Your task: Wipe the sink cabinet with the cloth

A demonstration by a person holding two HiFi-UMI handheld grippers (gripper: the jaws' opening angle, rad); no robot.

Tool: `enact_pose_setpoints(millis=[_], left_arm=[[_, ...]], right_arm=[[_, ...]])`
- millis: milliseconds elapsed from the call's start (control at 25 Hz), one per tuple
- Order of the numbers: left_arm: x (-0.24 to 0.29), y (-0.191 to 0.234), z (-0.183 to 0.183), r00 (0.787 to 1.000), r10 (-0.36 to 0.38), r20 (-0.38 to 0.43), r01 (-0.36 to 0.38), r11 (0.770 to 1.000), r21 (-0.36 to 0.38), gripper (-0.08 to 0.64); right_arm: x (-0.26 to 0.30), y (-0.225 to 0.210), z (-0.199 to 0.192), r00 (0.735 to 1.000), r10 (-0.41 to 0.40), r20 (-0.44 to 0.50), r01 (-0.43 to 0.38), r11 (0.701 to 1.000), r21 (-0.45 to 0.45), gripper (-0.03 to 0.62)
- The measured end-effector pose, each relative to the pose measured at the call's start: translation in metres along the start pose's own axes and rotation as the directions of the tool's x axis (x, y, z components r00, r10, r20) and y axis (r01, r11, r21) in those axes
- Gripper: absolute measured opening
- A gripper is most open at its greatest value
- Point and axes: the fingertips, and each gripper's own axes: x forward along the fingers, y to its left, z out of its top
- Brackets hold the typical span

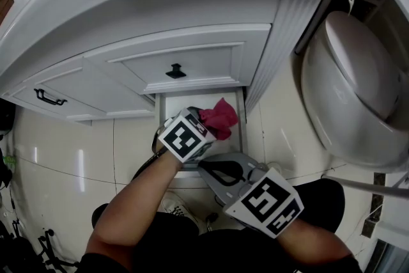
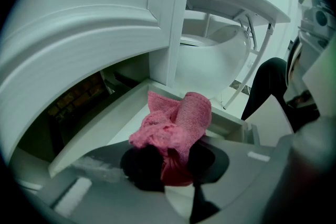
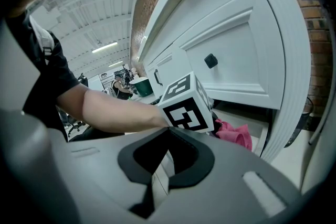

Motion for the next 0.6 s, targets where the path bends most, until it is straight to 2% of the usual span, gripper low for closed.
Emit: enact_pose_setpoints(millis=[320, 600], left_arm=[[-0.017, 0.019, -0.019, 0.997, 0.058, -0.041, -0.058, 0.998, 0.013, 0.091], [-0.042, 0.040, -0.050, 0.992, 0.111, -0.062, -0.113, 0.993, -0.036, 0.091]], right_arm=[[0.005, -0.001, -0.002, 1.000, -0.002, -0.010, 0.002, 1.000, 0.005, 0.008], [0.008, 0.000, -0.003, 1.000, 0.002, -0.016, -0.002, 1.000, 0.010, 0.008]])
